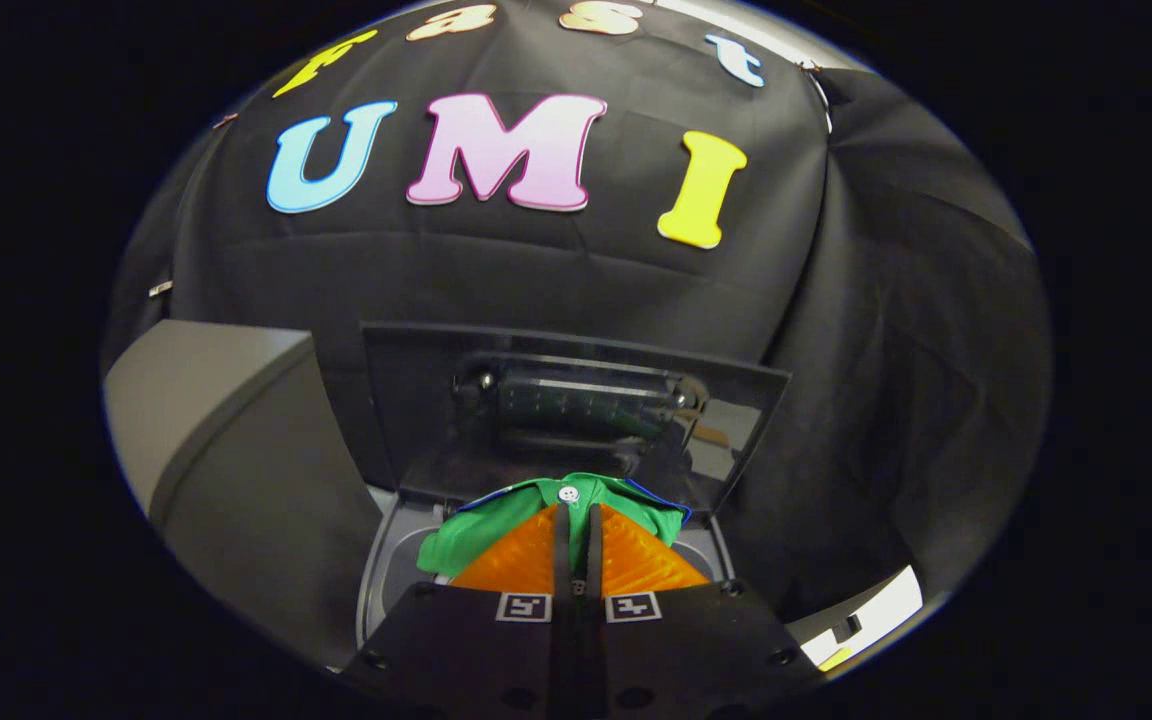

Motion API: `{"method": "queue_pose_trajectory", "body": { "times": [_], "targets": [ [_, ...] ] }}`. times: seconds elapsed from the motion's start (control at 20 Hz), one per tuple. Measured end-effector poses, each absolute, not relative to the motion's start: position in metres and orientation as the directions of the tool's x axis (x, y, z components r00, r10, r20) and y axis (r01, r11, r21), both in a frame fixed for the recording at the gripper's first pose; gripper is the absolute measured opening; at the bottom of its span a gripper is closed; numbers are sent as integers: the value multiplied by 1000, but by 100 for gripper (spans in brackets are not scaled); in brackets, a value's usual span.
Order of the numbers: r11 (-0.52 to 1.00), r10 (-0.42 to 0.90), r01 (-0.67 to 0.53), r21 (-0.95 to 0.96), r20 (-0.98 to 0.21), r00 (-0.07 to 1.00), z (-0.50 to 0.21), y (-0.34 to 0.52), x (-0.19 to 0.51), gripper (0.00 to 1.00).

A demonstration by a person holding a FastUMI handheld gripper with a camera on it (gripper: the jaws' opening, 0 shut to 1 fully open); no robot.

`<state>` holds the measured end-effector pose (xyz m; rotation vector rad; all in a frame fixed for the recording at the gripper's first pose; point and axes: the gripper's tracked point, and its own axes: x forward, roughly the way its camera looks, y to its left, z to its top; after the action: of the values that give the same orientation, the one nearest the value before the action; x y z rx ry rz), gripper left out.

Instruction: Put the clothes into the washing machine and then close the washing machine lid.

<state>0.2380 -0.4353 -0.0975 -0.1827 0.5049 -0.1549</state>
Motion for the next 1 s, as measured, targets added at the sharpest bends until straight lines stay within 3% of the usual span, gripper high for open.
{"method": "queue_pose_trajectory", "body": {
  "times": [1.0],
  "targets": [
    [991, -135, 80, -110, -712, 689, -286, -451, 250, 5]
  ]
}}
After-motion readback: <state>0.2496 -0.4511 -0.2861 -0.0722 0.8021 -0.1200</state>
